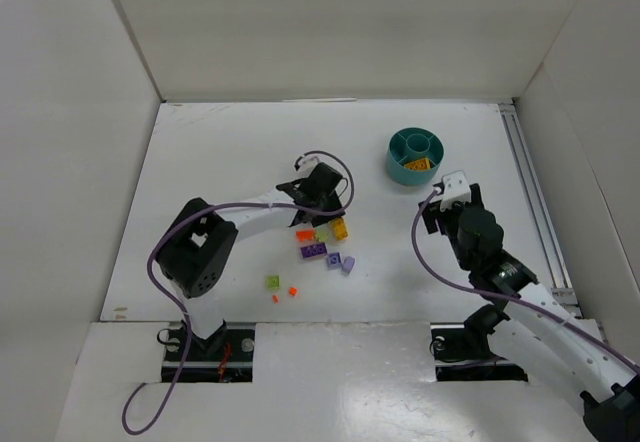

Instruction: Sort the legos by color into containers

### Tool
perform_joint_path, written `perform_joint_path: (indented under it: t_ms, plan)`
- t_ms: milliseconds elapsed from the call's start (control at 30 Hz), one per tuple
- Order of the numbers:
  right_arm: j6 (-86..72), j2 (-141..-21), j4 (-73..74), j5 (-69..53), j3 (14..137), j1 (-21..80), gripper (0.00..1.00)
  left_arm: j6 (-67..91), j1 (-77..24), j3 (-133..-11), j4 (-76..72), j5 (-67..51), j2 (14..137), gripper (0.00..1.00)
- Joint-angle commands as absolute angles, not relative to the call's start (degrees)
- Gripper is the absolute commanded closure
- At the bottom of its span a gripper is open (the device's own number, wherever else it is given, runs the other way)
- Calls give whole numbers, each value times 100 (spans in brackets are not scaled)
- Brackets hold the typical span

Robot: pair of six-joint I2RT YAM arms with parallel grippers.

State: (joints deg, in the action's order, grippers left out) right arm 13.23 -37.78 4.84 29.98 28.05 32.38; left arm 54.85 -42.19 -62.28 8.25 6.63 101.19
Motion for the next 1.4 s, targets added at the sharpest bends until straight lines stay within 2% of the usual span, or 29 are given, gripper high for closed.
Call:
perform_joint_path:
  t_ms: [0, 67, 167, 267, 400, 533, 767, 1133, 1367]
  plan:
    - [2266, -3691, -438, 1796, 3006, 3410, 21, 5273, -4386, -6644, 870, 1124, 9258, 100]
    - [2661, -3612, -867, 690, 2936, 3471, 21, 5273, -4508, -6715, 870, 1388, 8975, 100]
    - [2952, -3551, -1168, -146, 2796, 3533, 21, 5493, -4509, -6715, 713, 1626, 8447, 100]
    - [3015, -3708, -1624, -596, 2559, 3858, 21, 5808, -4561, -6601, 458, 1696, 8087, 100]
    - [3015, -4104, -3054, -1045, 2303, 4227, 21, 5994, -4614, -6390, 159, 1696, 7849, 100]
    - [3321, -4675, -3445, -1203, 2460, 4508, 21, 5942, -4728, -6337, 18, 1757, 7708, 100]
    - [3595, -5413, -3393, -818, 3032, 4974, 19, 5880, -4781, -6337, 70, 1811, 7655, 100]
    - [3647, -6002, -3445, -316, 3480, 5027, 21, 5818, -4896, -6223, 0, 1811, 7427, 100]
    - [3385, -6363, -3989, 192, 3543, 5150, 35, 5818, -4896, -6223, 0, 1705, 7427, 100]
